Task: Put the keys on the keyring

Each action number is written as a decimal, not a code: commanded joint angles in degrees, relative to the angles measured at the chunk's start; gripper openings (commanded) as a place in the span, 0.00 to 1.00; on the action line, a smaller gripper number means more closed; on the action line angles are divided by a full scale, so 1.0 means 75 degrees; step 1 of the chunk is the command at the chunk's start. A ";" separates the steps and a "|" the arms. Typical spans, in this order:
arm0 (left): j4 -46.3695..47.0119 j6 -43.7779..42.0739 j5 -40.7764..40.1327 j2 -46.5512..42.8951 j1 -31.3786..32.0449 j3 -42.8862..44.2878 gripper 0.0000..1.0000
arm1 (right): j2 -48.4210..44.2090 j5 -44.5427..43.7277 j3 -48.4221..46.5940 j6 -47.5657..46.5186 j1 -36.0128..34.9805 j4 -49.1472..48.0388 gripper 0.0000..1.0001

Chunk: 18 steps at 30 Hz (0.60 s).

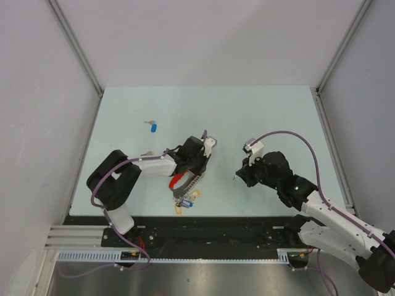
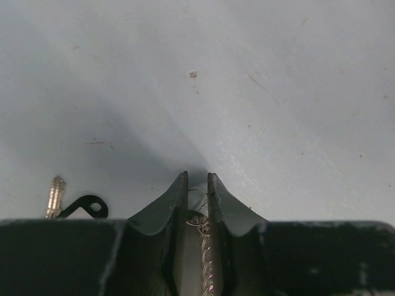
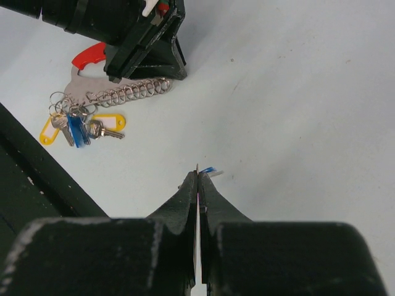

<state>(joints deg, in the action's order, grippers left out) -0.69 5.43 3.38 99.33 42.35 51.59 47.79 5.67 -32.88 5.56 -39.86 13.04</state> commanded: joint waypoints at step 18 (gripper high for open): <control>-0.0376 0.0097 -0.0039 -0.1946 0.0940 -0.1113 0.40 | -0.0806 -0.0077 0.0119 0.0255 -0.0088 0.0348 0.00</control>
<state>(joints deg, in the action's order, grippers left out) -2.68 6.66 5.13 91.46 50.17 44.62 42.78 5.26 -32.23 6.70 -40.01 16.08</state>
